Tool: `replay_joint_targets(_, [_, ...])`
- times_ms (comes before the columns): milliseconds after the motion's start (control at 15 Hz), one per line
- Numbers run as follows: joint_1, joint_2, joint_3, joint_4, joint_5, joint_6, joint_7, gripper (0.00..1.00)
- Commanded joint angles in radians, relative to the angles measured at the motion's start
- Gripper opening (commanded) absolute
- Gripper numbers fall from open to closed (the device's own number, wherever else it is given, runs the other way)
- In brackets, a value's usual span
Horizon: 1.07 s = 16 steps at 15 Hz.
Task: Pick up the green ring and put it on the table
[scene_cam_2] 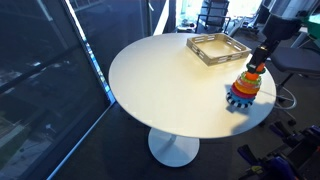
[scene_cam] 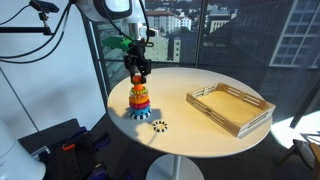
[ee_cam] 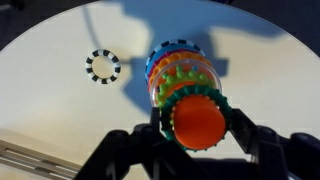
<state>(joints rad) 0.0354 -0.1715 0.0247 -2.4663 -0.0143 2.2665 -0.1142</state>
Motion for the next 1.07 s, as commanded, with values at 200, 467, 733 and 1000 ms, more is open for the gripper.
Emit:
replay_joint_targets(200, [-0.003, -0.103, -0.018, -0.004, 0.019, -0.042, -0.01, 0.45])
replay_joint_targets(467, [-0.019, -0.122, -0.041, 0.025, 0.015, -0.057, -0.003, 0.45])
replay_joint_targets(733, [-0.052, -0.102, -0.076, 0.059, 0.011, -0.067, 0.005, 0.45])
replay_joint_targets(1000, [-0.084, -0.055, -0.105, 0.071, 0.009, -0.056, 0.005, 0.45])
